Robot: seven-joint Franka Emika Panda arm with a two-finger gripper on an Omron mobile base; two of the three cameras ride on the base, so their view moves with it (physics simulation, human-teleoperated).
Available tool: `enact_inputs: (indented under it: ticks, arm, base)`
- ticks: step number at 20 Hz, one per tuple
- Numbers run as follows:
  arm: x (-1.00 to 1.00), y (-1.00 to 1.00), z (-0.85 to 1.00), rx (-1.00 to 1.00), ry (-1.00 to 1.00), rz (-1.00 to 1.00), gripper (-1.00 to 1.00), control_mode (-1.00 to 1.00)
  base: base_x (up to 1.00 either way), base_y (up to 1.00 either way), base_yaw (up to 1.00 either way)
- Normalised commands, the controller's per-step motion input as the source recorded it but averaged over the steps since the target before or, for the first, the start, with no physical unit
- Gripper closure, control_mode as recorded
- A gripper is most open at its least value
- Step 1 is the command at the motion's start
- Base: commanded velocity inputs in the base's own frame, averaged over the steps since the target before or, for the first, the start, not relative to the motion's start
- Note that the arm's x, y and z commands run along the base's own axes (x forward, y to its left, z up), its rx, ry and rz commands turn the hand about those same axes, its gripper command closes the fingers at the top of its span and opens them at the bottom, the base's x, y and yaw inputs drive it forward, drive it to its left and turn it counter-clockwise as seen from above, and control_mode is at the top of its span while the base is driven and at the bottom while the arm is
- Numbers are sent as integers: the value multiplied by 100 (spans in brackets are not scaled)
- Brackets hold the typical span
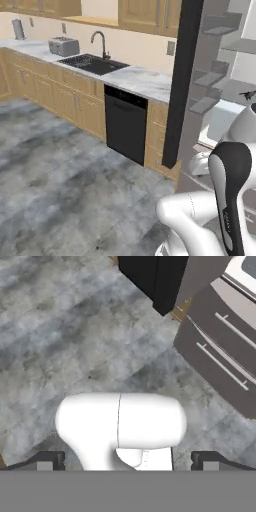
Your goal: Gather the mushroom and bell pepper from the fridge and place them on a tray on the dining counter. Then gather the fishs from the fridge and place them on the other tray.
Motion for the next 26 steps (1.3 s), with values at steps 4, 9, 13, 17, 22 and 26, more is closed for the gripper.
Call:
enact_inputs:
  ticks: [4,9,13,17,22,26]
  arm:
    - [0,0,0,0,0,0,-100,100]
    - [0,0,0,0,0,0,-100,100]
    - [0,0,0,0,0,0,-100,100]
    - [0,0,0,0,0,0,-100,100]
    - [0,0,0,0,0,0,-100,100]
    - [0,0,0,0,0,0,-100,100]
  base:
    - [55,0,-64]
    - [45,0,-64]
    - [45,0,-60]
    - [55,0,-58]
    - [53,4,-49]
    - [68,26,-43]
